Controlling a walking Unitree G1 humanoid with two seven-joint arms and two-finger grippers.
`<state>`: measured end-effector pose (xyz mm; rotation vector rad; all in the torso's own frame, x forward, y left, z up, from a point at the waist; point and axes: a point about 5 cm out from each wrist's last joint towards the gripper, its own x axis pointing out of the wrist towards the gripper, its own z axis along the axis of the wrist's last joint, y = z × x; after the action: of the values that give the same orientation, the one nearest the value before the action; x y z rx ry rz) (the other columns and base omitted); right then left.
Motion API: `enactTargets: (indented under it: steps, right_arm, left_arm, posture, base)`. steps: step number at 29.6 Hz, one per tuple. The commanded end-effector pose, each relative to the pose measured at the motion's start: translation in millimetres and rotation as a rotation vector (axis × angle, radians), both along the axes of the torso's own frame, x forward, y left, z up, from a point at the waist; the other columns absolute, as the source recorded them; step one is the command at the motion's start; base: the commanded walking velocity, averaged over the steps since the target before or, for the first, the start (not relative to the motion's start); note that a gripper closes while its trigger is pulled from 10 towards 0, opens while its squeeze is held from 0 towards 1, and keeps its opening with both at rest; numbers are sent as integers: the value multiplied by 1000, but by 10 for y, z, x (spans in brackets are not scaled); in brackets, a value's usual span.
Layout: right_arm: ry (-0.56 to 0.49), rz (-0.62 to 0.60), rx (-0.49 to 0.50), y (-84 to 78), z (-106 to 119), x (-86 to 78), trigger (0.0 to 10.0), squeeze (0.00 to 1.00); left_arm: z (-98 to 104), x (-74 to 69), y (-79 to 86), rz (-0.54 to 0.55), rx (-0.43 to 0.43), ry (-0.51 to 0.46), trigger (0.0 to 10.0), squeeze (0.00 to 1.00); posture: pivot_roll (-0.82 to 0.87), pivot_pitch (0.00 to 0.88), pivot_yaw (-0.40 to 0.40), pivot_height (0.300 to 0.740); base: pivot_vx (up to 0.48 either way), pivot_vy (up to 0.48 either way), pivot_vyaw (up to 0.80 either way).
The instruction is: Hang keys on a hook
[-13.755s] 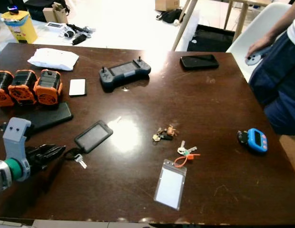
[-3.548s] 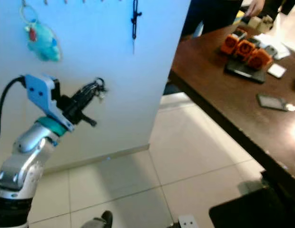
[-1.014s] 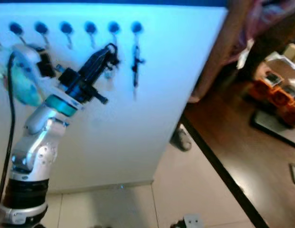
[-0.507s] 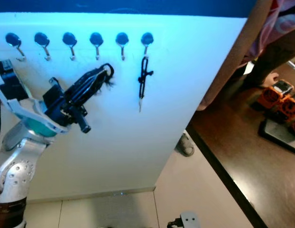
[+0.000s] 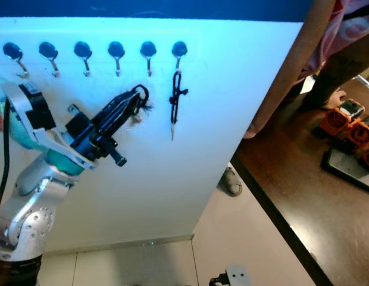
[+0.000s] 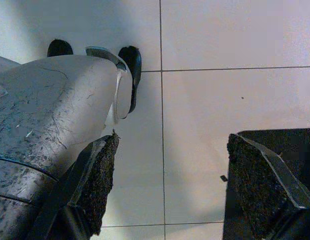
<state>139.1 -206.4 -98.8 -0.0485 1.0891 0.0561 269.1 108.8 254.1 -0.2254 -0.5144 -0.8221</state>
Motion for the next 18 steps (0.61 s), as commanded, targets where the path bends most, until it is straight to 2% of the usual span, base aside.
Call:
enactTargets:
  steps: [1, 6, 18]
  right_arm:
    - [51, 14, 51, 142, -64, -123, 10000, 0]
    - [53, 14, 55, 156, -67, -127, 10000, 0]
    - [51, 14, 58, 172, -68, -124, 10000, 0]
  left_arm:
    - [-30, -28, 2, 14, 4, 10, 10000, 0]
    - [-29, -52, 28, 36, -21, 14, 10000, 0]
    - [74, -20, -102, 26, -33, -16, 10000, 0]
  posture:
    - [70, 71, 43, 740]
    - [76, 77, 45, 740]
    - [70, 76, 49, 740]
  base:
    - [0, 0, 0]
    - [0, 0, 0]
    - [0, 0, 0]
